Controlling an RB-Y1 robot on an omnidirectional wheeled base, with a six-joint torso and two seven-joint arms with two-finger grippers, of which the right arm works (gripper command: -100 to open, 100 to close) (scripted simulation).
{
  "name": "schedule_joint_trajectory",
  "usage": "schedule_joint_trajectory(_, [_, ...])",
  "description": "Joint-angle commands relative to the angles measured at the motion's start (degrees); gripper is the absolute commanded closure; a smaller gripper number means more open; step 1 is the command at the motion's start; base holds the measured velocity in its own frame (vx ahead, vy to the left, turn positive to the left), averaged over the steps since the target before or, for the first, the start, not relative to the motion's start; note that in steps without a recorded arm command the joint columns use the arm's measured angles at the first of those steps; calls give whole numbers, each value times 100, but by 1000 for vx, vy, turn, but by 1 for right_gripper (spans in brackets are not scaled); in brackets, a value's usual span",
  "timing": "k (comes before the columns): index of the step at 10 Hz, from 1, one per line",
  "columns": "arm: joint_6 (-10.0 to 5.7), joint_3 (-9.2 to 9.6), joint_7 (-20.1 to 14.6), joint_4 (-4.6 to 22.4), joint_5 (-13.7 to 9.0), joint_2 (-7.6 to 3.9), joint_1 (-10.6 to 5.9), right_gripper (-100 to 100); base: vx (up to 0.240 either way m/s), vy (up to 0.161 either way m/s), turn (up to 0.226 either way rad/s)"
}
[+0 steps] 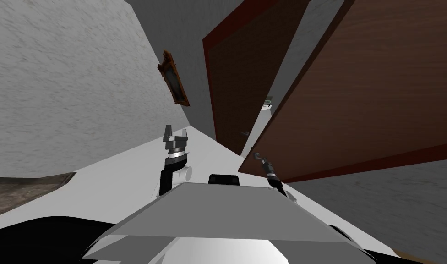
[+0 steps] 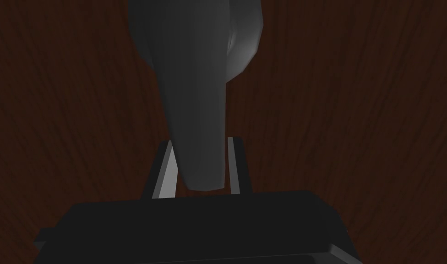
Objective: Pull the door open
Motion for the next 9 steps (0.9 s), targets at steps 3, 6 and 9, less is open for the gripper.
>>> schedule_joint_trajectory(3, [-206,180,-163,-168,100,-49,263,100,-160,-30,98])
schedule_joint_trajectory(6, [-427,310,-311,-194,172,-140,424,100,-145,-38,92])
schedule_joint_trajectory(9, [-505,289,-337,-171,158,-219,515,100,-133,-41,122])
